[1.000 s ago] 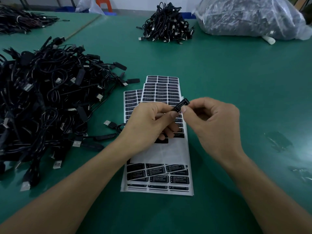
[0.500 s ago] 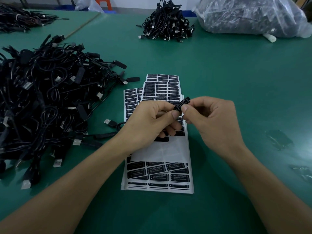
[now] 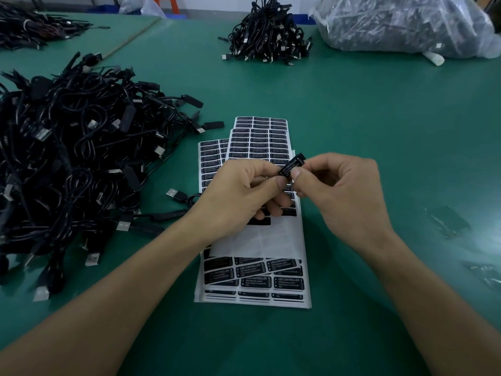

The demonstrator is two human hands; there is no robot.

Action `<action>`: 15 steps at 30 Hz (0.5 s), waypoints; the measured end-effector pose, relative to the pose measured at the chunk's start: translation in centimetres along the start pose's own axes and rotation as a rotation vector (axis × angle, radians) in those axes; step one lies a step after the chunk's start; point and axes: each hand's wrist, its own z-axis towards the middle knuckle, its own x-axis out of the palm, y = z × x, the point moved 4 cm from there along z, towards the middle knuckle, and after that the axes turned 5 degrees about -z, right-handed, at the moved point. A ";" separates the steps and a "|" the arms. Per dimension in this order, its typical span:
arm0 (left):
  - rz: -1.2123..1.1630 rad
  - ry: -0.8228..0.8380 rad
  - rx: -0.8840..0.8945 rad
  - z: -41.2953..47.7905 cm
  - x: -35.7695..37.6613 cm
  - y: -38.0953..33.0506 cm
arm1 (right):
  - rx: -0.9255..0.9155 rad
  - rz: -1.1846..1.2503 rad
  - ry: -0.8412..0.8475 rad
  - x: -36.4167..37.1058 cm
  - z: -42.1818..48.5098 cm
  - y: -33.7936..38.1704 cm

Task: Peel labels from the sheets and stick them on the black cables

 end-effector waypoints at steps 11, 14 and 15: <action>0.021 -0.035 0.000 -0.1 0.2 -0.1 | 0.030 -0.011 -0.043 0.2 -0.2 0.2; 0.022 -0.039 -0.003 -0.1 0.2 -0.2 | 0.037 -0.013 -0.051 0.2 -0.2 0.2; 0.022 -0.042 -0.001 -0.1 0.2 -0.2 | 0.035 -0.016 -0.053 0.2 -0.3 0.2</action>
